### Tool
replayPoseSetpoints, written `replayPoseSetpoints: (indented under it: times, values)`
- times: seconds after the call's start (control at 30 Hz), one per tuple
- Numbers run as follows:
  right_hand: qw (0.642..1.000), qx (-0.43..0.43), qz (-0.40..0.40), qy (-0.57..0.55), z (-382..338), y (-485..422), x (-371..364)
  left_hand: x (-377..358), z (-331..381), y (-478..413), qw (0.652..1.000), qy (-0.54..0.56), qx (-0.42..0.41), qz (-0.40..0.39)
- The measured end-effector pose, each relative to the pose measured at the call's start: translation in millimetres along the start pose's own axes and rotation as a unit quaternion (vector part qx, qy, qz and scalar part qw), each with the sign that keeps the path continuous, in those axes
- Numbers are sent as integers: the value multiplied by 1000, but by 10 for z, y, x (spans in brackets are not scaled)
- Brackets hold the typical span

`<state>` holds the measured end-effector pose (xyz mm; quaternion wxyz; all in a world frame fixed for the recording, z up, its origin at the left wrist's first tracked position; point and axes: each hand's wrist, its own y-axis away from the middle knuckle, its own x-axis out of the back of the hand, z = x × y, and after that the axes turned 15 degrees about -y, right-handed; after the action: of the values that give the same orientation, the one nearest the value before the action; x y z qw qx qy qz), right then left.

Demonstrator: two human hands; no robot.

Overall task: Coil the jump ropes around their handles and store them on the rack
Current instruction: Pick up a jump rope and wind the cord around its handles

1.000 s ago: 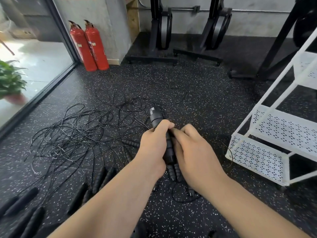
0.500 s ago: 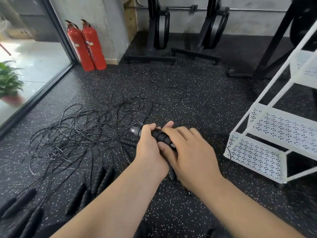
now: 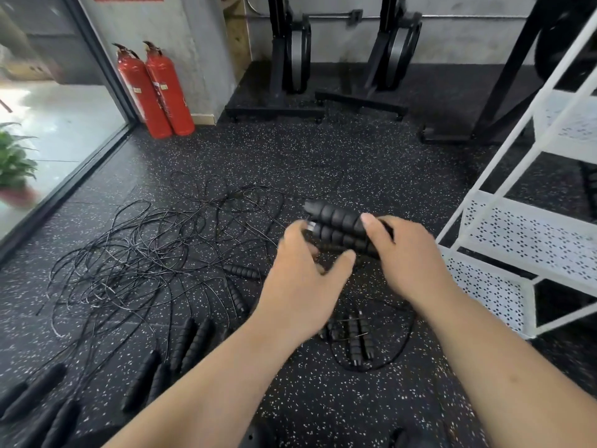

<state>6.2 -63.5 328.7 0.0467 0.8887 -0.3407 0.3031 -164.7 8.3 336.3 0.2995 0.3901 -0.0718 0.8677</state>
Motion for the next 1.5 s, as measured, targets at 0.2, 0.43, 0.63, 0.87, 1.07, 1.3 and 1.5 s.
replayPoseSetpoints:
  times: [0.2,0.43,0.63,0.87,1.07,1.3,1.5]
  values:
    - [982,-48,-148,-108,-38,54,82,-37,-212,-74,872,-435,-200,104]
    - [951,-64,-245,-177,-174,153,87,51,-152,3,861,-469,-169,97]
    - [910,-109,-273,-292,-282,226,173,171,-36,87,868,-461,-168,79]
    - [956,-68,-230,-169,-85,176,123,354,-83,-79,900,-413,-112,84]
    - [975,42,-213,50,-1,180,21,491,-292,-253,904,-420,-34,77]
    - [948,217,-84,218,-282,326,-53,575,-499,-344,902,-430,32,7]
    - [973,212,-58,67,-269,236,34,349,-434,-254,877,-477,-40,-52]
